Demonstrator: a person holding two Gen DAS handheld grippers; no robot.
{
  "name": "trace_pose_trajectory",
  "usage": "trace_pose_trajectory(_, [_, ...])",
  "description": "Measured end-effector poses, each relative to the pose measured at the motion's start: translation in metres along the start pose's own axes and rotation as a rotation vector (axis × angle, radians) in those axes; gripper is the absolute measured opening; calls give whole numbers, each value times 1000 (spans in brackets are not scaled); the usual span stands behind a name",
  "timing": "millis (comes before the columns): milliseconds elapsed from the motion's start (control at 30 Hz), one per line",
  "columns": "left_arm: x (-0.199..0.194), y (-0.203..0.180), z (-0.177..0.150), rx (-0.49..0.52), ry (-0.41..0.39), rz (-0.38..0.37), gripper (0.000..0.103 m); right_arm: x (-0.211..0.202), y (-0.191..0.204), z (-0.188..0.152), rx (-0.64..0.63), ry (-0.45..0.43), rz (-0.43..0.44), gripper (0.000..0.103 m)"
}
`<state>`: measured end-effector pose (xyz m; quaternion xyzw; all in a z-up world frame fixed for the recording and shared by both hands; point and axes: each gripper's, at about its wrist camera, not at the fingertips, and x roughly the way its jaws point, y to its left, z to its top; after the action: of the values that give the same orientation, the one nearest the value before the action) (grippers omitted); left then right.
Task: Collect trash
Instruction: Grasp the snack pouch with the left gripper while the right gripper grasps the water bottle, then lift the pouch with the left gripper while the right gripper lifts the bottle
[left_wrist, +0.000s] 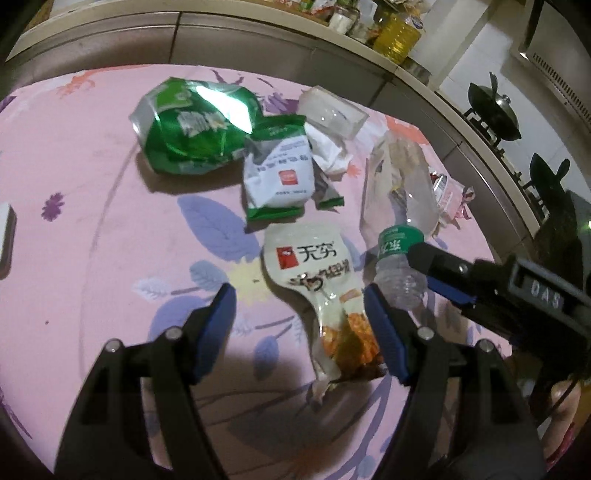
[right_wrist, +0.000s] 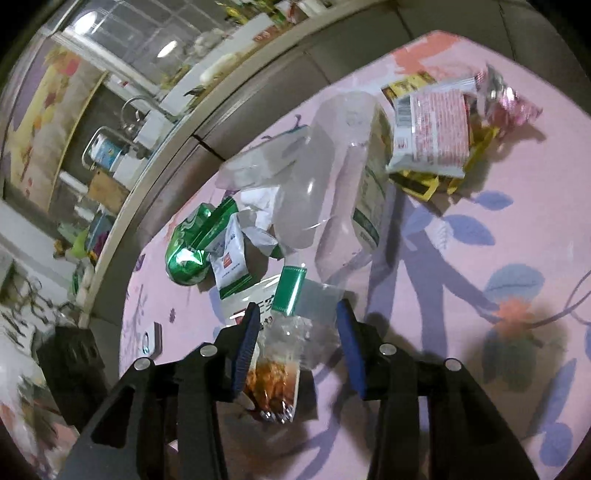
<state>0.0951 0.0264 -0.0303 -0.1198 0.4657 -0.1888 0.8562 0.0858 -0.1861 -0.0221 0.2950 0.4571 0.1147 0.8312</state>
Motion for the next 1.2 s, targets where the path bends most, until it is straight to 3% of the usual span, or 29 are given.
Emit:
trace_pose_trajectory(233, [7,-6,-3,16,25,-8,69,19,-1,10,5,38,5,45])
trace_pose_trajectory(333, [9,-12,-7,30,33,0,69,18,-2,6,-7,37,64,42])
trace_pose_trajectory(567, [14,-25,-14,61,52,21,69,-22,10,-7,-160,-80,61,39])
trace_pose_trajectory(833, [23,-46,-20,148,33,137,72,-74,-23,-53,-247,-185,-14,38])
trace_pose_trajectory(867, [25,-50,-21,167,25,161,69,-79,-29,-61,-264,-190,-30,38])
trace_pose_trajectory(900, [27,-53,-23,189,11,189,47,-81,-32,-66,-277,-189,-39,38])
trace_pose_trajectory(933, [27,-56,-24,215,-3,224,40,-82,-34,-72,-297,-183,-49,38])
trace_pose_trajectory(1100, [20,-49,-26,184,6,177,34,-83,-48,-90,-338,-128,-99,40])
trace_pose_trajectory(1200, [10,-53,-34,182,-7,141,33,-81,-46,-88,-344,-127,-105,51])
